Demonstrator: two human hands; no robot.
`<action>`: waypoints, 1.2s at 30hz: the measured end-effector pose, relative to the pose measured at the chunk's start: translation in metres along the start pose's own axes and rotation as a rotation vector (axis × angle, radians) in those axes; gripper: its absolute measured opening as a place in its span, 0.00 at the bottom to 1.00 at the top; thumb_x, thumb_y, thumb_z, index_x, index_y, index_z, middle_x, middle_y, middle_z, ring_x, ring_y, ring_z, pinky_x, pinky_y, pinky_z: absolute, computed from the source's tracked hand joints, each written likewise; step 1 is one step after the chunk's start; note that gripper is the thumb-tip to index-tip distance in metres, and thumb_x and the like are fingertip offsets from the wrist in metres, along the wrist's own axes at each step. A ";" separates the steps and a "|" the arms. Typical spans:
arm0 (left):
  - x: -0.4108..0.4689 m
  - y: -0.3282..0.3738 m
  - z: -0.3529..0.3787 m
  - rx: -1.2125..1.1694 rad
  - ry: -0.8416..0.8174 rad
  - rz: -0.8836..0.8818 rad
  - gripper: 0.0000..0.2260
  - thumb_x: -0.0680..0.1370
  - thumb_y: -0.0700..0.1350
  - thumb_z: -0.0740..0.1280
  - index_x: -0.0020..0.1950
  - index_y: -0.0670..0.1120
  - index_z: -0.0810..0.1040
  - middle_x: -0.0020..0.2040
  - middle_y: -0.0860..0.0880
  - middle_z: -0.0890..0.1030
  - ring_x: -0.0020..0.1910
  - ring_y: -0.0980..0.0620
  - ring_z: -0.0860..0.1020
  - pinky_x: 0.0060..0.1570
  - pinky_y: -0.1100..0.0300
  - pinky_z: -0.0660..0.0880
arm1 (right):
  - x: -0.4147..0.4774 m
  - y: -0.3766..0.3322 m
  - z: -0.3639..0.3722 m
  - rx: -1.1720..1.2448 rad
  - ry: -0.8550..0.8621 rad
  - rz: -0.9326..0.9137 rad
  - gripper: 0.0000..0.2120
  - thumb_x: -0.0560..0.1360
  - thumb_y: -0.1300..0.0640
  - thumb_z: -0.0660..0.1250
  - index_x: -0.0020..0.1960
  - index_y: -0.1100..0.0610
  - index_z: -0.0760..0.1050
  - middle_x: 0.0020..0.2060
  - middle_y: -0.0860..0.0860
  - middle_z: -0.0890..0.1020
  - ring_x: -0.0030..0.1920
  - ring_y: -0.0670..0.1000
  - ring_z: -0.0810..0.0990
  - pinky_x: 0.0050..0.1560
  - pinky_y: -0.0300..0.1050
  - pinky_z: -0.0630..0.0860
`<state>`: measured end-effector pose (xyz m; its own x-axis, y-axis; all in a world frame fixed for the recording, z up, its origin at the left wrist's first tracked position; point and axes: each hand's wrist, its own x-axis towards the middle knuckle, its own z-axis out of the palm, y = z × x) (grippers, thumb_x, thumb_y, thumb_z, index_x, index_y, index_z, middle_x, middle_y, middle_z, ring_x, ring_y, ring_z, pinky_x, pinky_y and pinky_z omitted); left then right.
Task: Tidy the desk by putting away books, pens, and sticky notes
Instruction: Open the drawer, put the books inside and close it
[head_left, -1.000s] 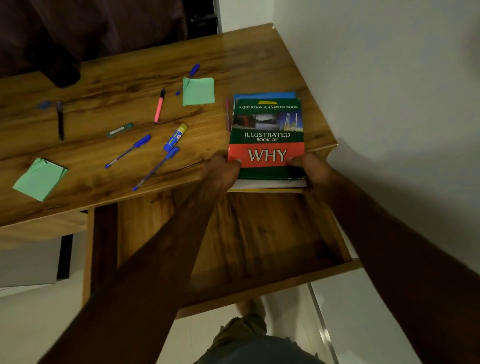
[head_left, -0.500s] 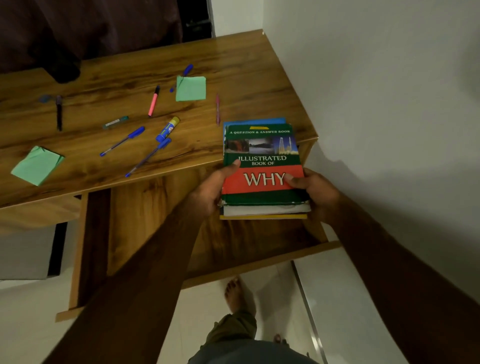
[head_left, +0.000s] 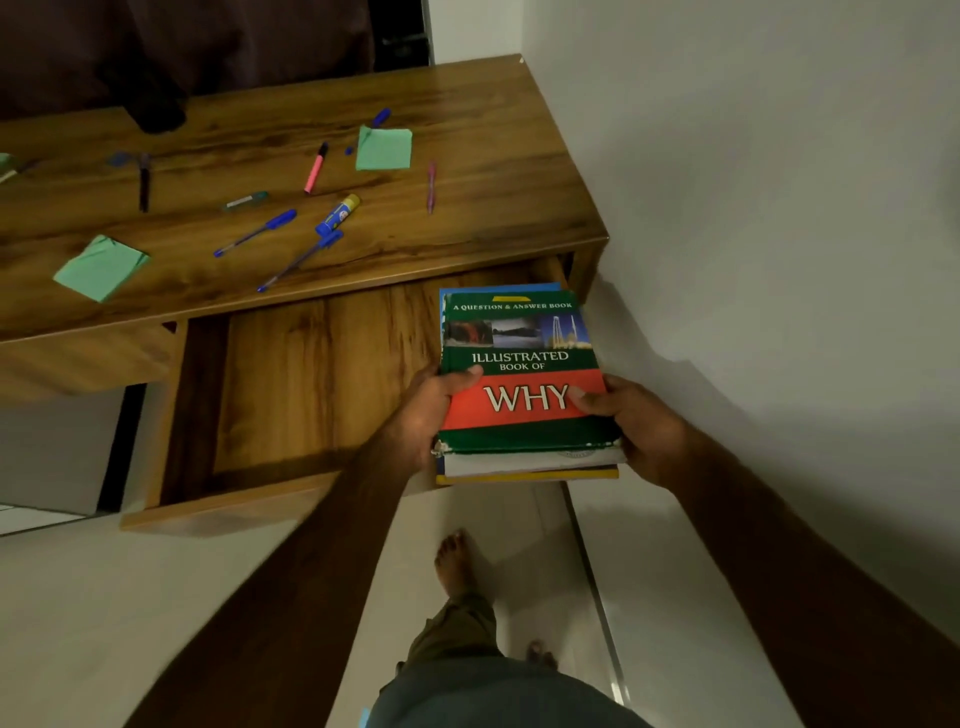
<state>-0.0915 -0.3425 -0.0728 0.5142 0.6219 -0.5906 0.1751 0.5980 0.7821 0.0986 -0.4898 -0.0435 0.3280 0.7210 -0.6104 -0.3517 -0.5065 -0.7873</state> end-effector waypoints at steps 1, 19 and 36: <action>-0.004 -0.005 0.001 -0.004 0.003 -0.014 0.18 0.77 0.48 0.70 0.66 0.44 0.76 0.54 0.38 0.84 0.53 0.34 0.82 0.56 0.35 0.77 | -0.003 0.003 -0.002 -0.006 -0.004 0.013 0.16 0.77 0.56 0.70 0.64 0.57 0.76 0.51 0.55 0.87 0.49 0.56 0.87 0.49 0.53 0.83; 0.062 0.025 -0.029 -0.066 0.159 -0.249 0.15 0.76 0.53 0.71 0.57 0.46 0.77 0.47 0.42 0.86 0.45 0.39 0.85 0.45 0.43 0.82 | 0.100 -0.051 0.044 -0.241 0.138 0.131 0.16 0.75 0.55 0.73 0.61 0.57 0.76 0.50 0.54 0.84 0.47 0.54 0.83 0.45 0.48 0.77; 0.121 -0.003 -0.011 0.815 0.128 -0.147 0.26 0.81 0.60 0.60 0.71 0.42 0.67 0.64 0.42 0.78 0.59 0.41 0.79 0.58 0.48 0.77 | 0.122 -0.018 0.066 -1.159 0.085 0.000 0.30 0.73 0.53 0.73 0.71 0.55 0.67 0.66 0.56 0.75 0.66 0.60 0.75 0.67 0.61 0.73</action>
<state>-0.0395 -0.2634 -0.1485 0.3484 0.6483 -0.6770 0.8104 0.1546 0.5651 0.0871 -0.3619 -0.0984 0.4016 0.7089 -0.5798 0.6471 -0.6677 -0.3681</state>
